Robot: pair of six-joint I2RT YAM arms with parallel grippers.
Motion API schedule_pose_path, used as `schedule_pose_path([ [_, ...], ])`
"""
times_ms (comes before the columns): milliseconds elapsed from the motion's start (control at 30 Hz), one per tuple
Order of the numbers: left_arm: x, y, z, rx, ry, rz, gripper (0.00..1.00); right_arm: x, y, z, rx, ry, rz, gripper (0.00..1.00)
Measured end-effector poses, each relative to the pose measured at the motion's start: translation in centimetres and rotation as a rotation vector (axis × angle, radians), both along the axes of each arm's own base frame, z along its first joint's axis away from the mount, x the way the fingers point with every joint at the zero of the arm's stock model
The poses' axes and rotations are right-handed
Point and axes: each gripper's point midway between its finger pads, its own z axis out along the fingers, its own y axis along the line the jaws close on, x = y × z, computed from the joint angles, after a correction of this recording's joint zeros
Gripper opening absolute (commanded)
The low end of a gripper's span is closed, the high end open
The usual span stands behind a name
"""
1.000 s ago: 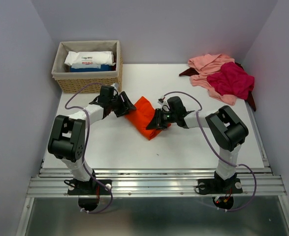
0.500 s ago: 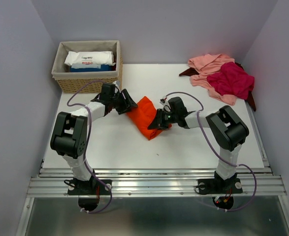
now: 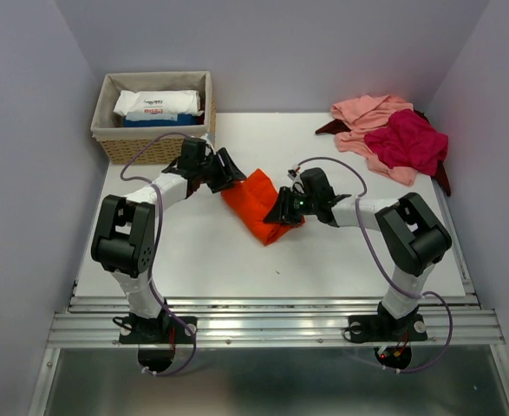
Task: Roll the t-shirts
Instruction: Roll the T-shirt to the center of the board.
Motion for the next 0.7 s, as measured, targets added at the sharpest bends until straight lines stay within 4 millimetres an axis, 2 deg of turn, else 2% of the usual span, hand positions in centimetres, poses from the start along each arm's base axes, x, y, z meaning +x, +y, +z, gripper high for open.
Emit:
schedule_pose_path([
  [267, 0.6, -2.0, 0.3, -0.007, -0.009, -0.033, 0.64, -0.1, -1.0, -0.1, -0.049, -0.003, -0.039, 0.5],
  [333, 0.9, -2.5, 0.0, -0.008, -0.005, -0.041, 0.64, -0.2, -1.4, 0.1, -0.066, -0.012, -0.048, 0.58],
  [533, 2.0, -4.4, -0.9, -0.007, 0.002, -0.071, 0.63, 0.1, -2.7, 2.2, -0.11, -0.09, -0.083, 0.59],
  [700, 2.2, -6.4, -2.5, -0.001, 0.023, -0.107, 0.63, 0.3, -4.0, 3.2, -0.169, -0.136, -0.114, 0.56],
])
